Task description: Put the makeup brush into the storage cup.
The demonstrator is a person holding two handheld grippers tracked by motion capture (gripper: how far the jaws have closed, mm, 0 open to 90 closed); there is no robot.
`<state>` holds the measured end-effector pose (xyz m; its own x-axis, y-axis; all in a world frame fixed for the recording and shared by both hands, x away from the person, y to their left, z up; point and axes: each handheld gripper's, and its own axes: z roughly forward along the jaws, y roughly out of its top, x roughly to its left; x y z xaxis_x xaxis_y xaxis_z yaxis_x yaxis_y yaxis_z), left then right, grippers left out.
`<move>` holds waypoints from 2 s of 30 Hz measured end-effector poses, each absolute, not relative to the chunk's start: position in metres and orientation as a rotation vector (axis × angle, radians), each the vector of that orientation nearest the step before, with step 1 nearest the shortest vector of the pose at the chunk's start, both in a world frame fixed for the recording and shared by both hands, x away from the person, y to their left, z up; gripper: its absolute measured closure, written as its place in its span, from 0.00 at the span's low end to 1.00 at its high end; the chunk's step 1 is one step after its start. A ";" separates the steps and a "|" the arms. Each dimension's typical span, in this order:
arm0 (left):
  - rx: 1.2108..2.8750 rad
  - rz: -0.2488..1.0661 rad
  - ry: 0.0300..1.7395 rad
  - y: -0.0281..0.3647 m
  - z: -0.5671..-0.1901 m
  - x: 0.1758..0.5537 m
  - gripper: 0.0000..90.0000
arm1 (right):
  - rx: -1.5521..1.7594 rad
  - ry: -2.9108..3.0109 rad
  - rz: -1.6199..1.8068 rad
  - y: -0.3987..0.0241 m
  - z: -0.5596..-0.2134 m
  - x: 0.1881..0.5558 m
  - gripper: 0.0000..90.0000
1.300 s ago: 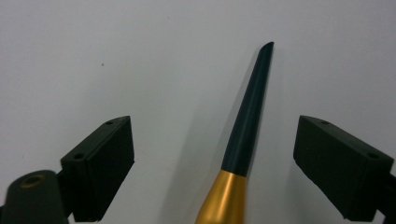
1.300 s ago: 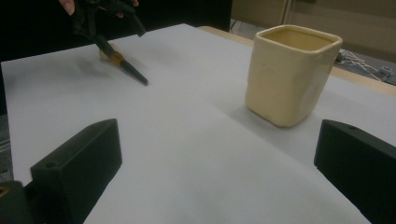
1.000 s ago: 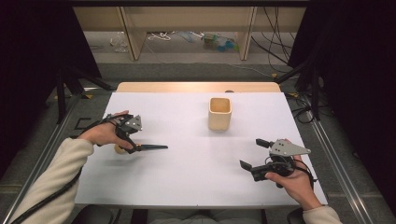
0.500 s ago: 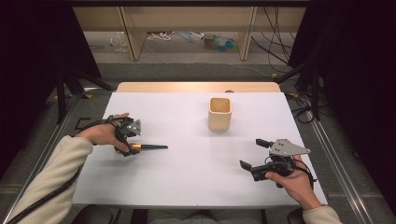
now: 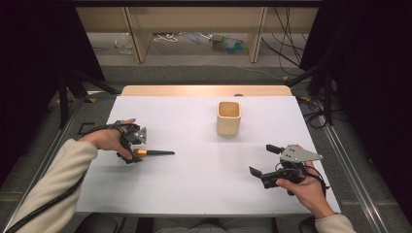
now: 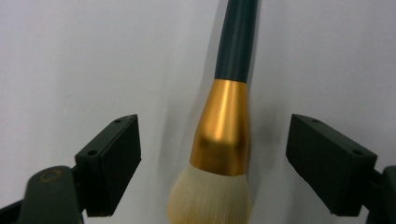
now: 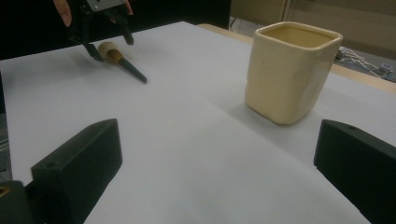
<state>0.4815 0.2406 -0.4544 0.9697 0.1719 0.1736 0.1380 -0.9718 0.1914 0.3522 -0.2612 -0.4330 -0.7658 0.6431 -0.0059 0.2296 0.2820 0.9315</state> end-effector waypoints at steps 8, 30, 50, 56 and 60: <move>2.966 0.265 0.218 0.242 -0.457 0.483 0.26 | 0.782 2.168 1.502 -0.260 -0.434 0.353 0.02; 3.010 0.184 0.172 0.241 -0.460 0.489 0.50 | 0.797 2.190 1.458 -0.262 -0.432 0.352 0.02; 3.054 0.120 0.135 0.235 -0.459 0.491 0.66 | 0.794 2.171 1.485 -0.261 -0.434 0.353 0.03; 3.052 0.120 0.125 0.235 -0.459 0.490 0.68 | 0.795 2.173 1.483 -0.261 -0.434 0.353 0.03; 3.041 0.122 0.114 0.236 -0.459 0.490 0.69 | 0.795 2.186 1.472 -0.261 -0.434 0.353 0.03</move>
<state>0.4903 0.2365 -0.4589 0.9940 0.0784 0.0762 0.0708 -0.9926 0.0982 0.3528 -0.2612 -0.4339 -0.7645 0.6446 -0.0040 0.2388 0.2890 0.9271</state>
